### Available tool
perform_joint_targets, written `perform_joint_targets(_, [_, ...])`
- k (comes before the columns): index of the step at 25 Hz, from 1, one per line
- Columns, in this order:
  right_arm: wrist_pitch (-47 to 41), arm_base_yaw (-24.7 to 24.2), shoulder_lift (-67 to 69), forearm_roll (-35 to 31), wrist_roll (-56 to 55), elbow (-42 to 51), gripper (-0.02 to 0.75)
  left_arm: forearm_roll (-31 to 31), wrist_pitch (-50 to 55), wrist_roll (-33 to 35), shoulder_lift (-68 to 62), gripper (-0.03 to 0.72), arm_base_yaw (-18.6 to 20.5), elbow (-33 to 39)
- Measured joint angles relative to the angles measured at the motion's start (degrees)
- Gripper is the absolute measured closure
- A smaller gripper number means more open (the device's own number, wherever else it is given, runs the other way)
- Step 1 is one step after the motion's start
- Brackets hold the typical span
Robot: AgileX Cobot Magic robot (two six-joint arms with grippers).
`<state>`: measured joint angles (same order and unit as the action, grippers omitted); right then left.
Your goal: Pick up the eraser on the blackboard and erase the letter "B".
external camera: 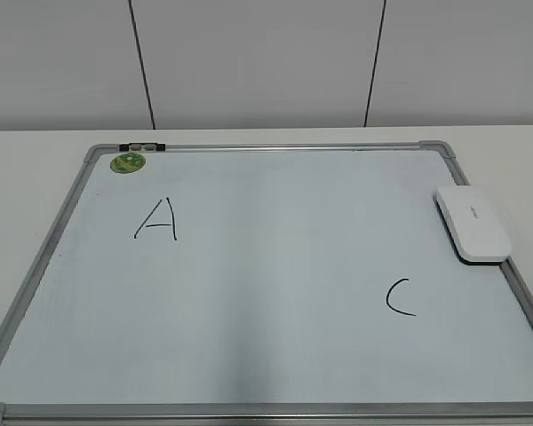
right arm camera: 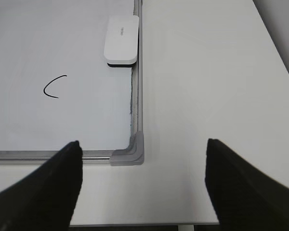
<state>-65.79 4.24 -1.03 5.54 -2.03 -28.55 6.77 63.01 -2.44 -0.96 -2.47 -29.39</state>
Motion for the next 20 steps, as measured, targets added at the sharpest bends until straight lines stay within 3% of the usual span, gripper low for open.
perform_joint_targets(20, [0.0, 0.0, 0.0, 0.0, 0.0, 0.0, 0.150, 0.0, 0.0, 0.0, 0.0, 0.232, 0.0, 0.0])
